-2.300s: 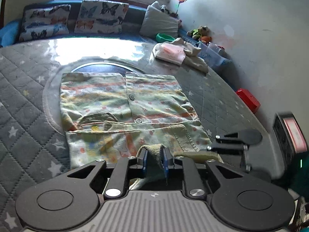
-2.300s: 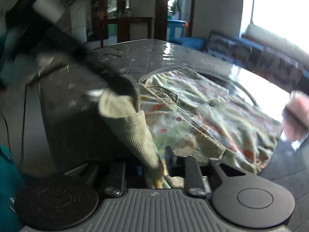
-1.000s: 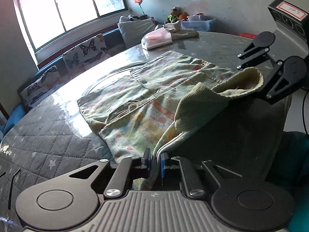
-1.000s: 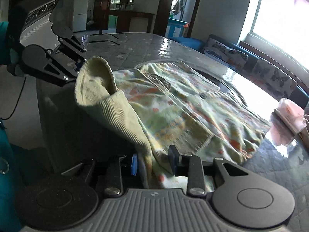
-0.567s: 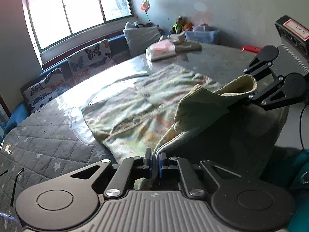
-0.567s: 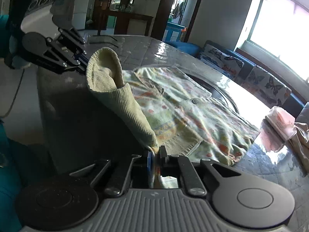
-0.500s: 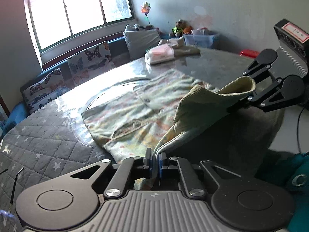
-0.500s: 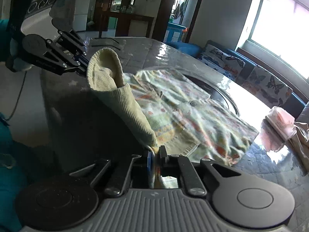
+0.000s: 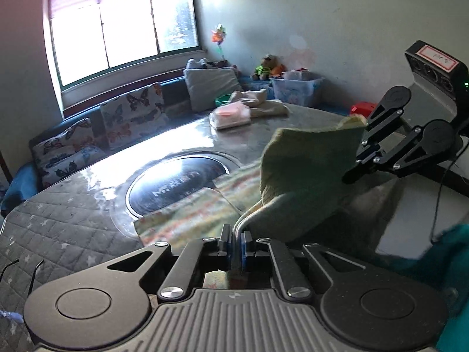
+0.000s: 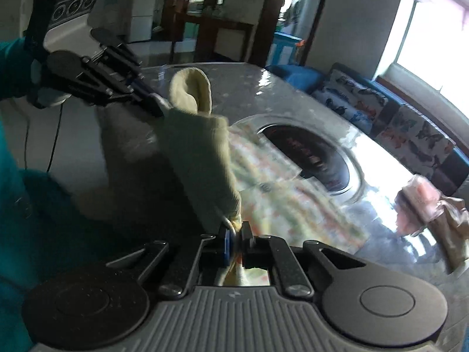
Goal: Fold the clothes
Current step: 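Lift the hem with both grippers and fold it over toward the collar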
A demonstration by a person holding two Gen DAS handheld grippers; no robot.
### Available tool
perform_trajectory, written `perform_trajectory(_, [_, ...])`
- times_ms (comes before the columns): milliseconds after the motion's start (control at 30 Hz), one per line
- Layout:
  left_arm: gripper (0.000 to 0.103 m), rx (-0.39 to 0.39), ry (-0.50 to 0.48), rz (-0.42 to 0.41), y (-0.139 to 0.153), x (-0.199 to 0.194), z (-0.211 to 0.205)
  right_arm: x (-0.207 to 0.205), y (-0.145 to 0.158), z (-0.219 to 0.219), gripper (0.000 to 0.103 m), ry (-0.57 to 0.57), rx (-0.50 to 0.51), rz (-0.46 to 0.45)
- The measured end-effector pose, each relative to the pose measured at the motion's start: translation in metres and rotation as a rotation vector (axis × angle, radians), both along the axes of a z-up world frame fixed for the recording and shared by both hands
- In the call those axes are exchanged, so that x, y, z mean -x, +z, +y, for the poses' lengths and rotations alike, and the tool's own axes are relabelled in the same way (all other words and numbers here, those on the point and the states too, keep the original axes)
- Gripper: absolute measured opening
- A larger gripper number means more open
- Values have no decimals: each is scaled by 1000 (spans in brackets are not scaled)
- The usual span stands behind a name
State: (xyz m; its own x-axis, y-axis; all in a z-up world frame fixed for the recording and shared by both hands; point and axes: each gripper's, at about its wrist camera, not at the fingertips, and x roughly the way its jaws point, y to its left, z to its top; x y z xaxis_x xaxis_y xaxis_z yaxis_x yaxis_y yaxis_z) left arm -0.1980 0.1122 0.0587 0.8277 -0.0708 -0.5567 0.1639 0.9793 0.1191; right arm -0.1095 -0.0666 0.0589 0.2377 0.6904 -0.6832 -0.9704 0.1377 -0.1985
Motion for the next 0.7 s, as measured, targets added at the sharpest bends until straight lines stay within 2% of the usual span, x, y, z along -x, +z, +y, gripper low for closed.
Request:
perform_trajectory(300, [7,7,62,-3,-1,-86,41,-80,6,54,6,-54,-25,-1])
perform_trajectory(467, [7,31,99,46,-18,-131,65,-123,-8,81,6,-84,-1,29])
perform_trajectory(700, [7,64,166,125,-52,-177,89,-159,-46,110,6,-155,23,70])
